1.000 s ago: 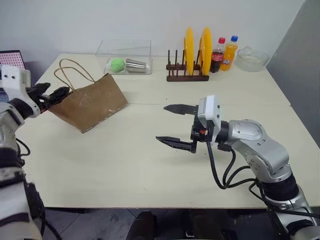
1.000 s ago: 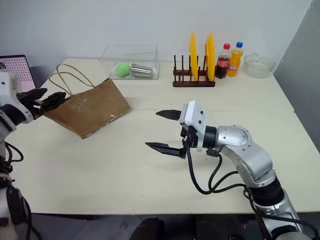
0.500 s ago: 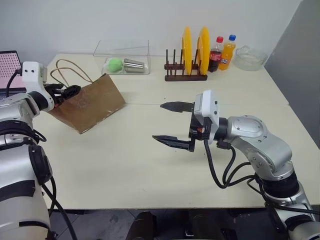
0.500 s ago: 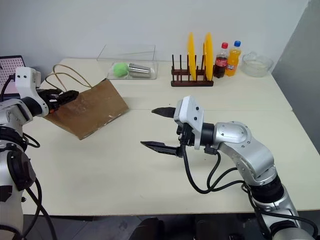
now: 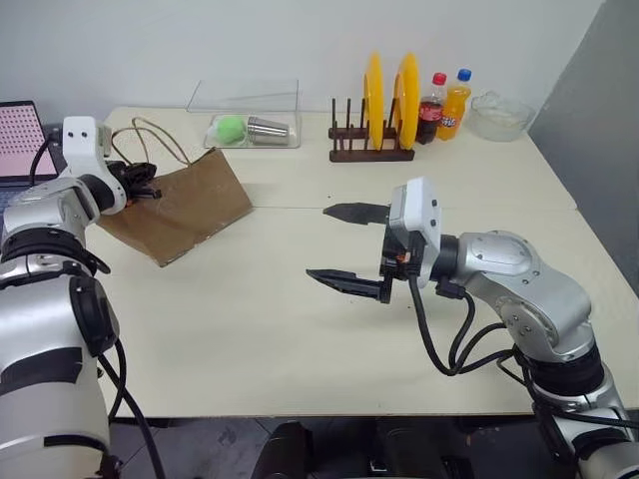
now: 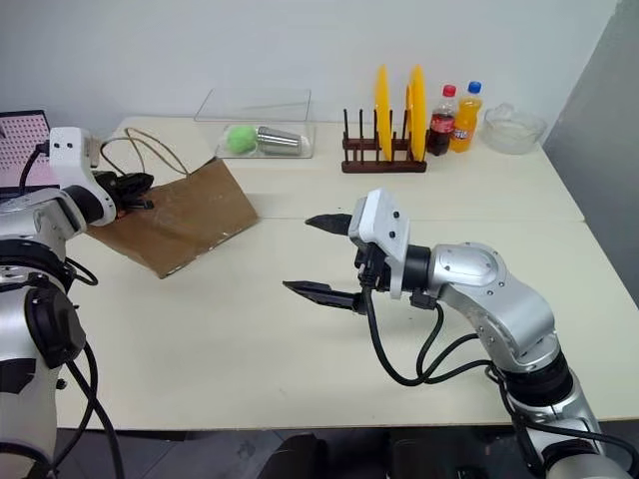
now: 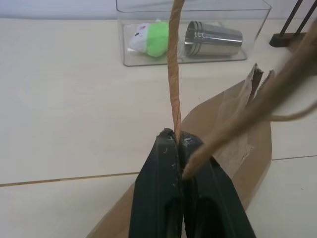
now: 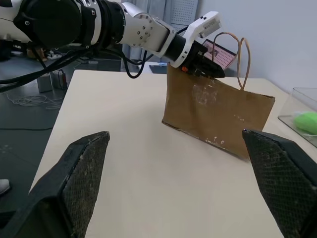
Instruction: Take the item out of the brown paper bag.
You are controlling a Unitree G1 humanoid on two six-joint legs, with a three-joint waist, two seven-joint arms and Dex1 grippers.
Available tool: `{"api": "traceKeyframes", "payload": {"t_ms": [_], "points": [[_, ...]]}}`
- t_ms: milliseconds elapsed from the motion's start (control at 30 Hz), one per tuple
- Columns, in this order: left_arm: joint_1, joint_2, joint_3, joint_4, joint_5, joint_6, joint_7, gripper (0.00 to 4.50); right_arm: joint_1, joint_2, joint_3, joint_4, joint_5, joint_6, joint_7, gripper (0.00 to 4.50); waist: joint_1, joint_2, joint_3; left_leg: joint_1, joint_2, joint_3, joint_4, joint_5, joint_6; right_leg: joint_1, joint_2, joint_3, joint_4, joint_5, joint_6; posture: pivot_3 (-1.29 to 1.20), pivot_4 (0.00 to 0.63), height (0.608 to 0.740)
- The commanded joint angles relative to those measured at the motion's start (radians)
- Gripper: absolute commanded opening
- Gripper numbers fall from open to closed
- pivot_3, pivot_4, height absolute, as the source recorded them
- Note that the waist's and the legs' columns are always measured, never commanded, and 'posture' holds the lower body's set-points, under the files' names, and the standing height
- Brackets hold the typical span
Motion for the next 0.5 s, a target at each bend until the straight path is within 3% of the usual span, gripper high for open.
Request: {"api": "traceKeyframes", "payload": {"t_ms": [33, 500], "points": [[-0.055, 0.018, 0.017, -0.018, 0.004, -0.023, -0.014, 0.04, -0.011, -0.006, -0.038, -0.043, 0.014, -0.002, -0.014, 4.5, 0.0, 0.0, 0.0, 0.0, 0.0, 0.0, 0.0, 0.0, 0.0, 0.0, 0.0, 0.0, 0.0, 0.0, 0.0, 0.0, 0.15, 0.74], [-0.215, -0.061, -0.034, -0.043, 0.047, -0.056, -0.219, 0.04, 0.082, -0.093, -0.096, -0.071, 0.015, 0.02, -0.026, 4.5, 0.004, -0.009, 0.005, -0.003, -0.001, 0.0, 0.001, 0.0, 0.0, -0.001, -0.001, -0.002, -0.001, 0.002, -0.003, 0.0, 0.15, 0.74]]}}
